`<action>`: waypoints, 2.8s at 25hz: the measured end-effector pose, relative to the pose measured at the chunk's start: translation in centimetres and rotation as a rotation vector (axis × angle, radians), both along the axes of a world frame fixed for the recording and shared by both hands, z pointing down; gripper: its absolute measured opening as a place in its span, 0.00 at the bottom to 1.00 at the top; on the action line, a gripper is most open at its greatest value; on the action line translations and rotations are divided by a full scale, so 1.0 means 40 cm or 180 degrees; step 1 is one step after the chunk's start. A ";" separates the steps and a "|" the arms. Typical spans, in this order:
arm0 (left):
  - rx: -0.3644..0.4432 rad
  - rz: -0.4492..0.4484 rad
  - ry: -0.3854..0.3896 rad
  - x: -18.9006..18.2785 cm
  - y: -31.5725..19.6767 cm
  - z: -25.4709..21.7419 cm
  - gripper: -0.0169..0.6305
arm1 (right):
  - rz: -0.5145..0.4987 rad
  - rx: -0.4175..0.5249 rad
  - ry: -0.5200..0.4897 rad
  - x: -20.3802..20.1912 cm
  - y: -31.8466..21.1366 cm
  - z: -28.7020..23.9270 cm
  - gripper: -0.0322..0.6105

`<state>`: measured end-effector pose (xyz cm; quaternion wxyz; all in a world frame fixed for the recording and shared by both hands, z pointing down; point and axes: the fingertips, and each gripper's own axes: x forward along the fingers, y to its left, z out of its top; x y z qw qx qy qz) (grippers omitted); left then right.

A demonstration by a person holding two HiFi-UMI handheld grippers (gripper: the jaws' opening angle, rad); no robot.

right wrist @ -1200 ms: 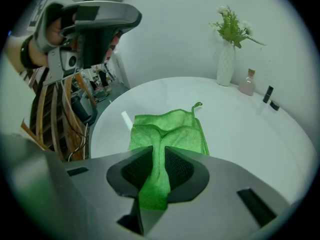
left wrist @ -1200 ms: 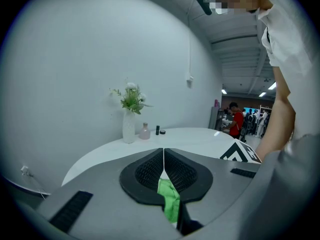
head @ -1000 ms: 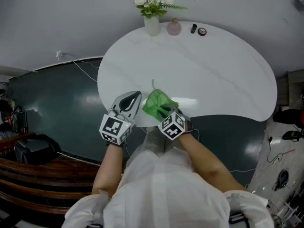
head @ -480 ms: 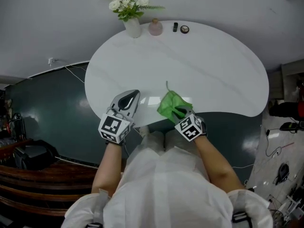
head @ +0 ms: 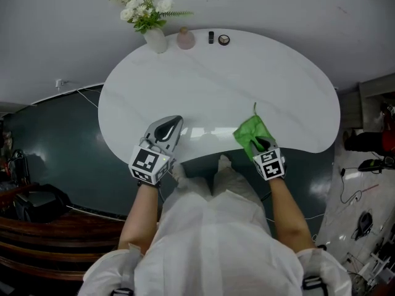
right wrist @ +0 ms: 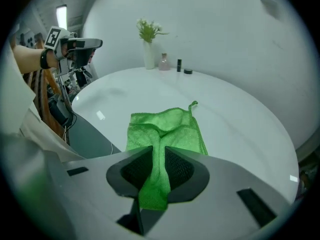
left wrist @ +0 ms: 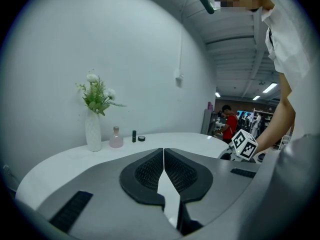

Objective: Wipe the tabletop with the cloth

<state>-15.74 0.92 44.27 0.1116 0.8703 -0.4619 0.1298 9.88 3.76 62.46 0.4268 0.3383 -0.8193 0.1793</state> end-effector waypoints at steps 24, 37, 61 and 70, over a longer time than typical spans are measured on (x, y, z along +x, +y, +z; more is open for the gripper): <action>-0.0011 -0.1095 -0.0043 -0.147 0.118 0.014 0.05 | -0.1300 0.0000 -0.0006 -0.258 -0.080 0.001 0.16; -0.0052 -0.1413 0.0035 -0.384 0.157 0.033 0.05 | -0.1786 0.0050 -0.0076 -0.679 -0.142 -0.021 0.16; -0.0190 -0.1501 0.0030 -0.753 0.181 0.097 0.05 | -0.1168 0.0454 -0.0301 -1.283 -0.573 -0.049 0.16; -0.0255 -0.1564 0.0004 -0.806 0.251 0.109 0.05 | -0.0341 0.0529 -0.0316 -1.403 -0.669 -0.054 0.16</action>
